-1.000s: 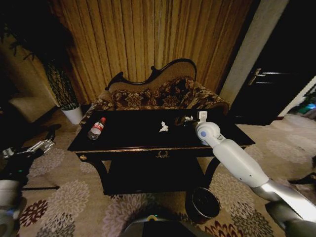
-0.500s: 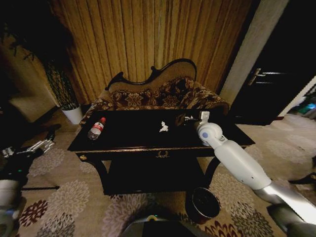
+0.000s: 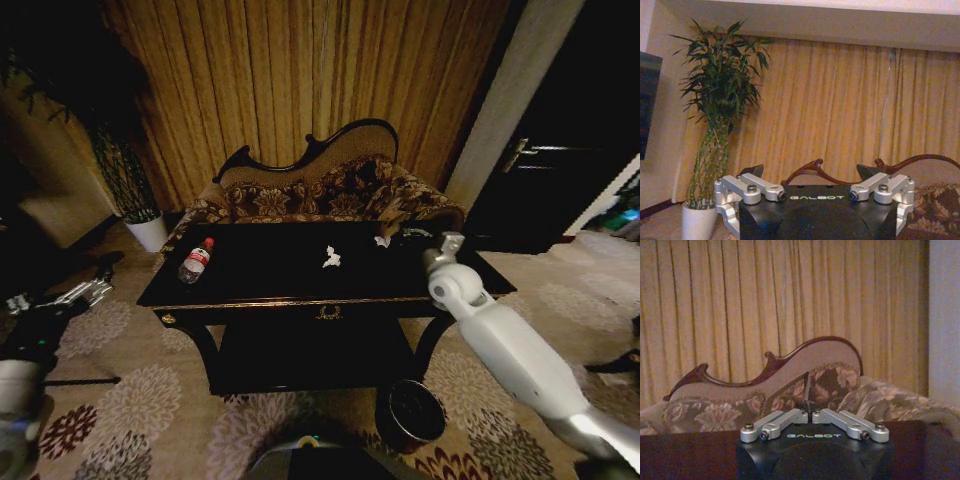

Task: Move to the front of the table and place the trash on the table into the trash bin.

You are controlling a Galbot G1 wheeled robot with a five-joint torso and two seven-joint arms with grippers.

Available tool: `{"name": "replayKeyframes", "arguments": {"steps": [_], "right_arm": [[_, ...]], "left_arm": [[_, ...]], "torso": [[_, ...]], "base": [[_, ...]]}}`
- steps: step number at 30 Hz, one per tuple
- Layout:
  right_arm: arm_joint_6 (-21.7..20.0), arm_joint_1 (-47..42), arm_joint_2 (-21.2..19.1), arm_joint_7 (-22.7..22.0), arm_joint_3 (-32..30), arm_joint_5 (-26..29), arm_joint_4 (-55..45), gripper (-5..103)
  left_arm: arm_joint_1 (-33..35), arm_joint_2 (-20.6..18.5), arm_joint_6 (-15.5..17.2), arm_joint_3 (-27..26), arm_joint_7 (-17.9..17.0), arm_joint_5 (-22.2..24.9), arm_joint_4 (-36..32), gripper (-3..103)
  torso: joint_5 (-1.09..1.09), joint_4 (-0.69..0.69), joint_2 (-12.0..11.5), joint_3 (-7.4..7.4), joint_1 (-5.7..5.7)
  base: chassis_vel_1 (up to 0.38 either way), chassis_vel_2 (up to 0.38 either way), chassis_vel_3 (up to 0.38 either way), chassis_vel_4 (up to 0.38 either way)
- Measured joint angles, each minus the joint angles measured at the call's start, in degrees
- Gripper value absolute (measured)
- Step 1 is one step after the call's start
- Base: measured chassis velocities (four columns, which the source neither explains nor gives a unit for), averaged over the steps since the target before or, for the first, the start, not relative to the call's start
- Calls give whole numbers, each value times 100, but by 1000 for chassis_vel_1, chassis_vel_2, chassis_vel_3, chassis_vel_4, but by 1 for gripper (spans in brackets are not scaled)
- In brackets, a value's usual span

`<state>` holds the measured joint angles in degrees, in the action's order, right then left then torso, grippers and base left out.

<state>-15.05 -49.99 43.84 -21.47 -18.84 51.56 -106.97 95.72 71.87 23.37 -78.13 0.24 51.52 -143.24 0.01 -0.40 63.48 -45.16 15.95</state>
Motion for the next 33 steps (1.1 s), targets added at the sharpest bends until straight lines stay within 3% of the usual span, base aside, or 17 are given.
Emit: {"name": "replayKeyframes", "arguments": {"steps": [4, 10, 24, 33], "right_arm": [[26, -673, -223, 357, -731, -52, -288, 0], [34, -1657, -386, 447, -1521, -17, -811, 0], [46, -3302, 40, 379, -3057, -22, -1841, 0], [140, -3763, 116, 371, -3394, 3, -1943, 0]], "left_arm": [[-73, -171, 27, 120, -173, 98, 0, 100], [-105, -251, 135, 234, -333, 184, 0, 100], [-215, -610, -25, 305, -129, 357, 123, 100], [-190, -655, -27, 433, -83, 344, 68, 100]], "torso": [[0, -2, 0, 0, 0], [-1, -1, 0, 0, 0], [-2, 0, 0, 0, 0], [-1, -1, 0, 0, 0]], "base": [[0, 0, 0, 0], [0, 0, 0, 0], [0, 0, 0, 0], [0, 0, 0, 0]]}}
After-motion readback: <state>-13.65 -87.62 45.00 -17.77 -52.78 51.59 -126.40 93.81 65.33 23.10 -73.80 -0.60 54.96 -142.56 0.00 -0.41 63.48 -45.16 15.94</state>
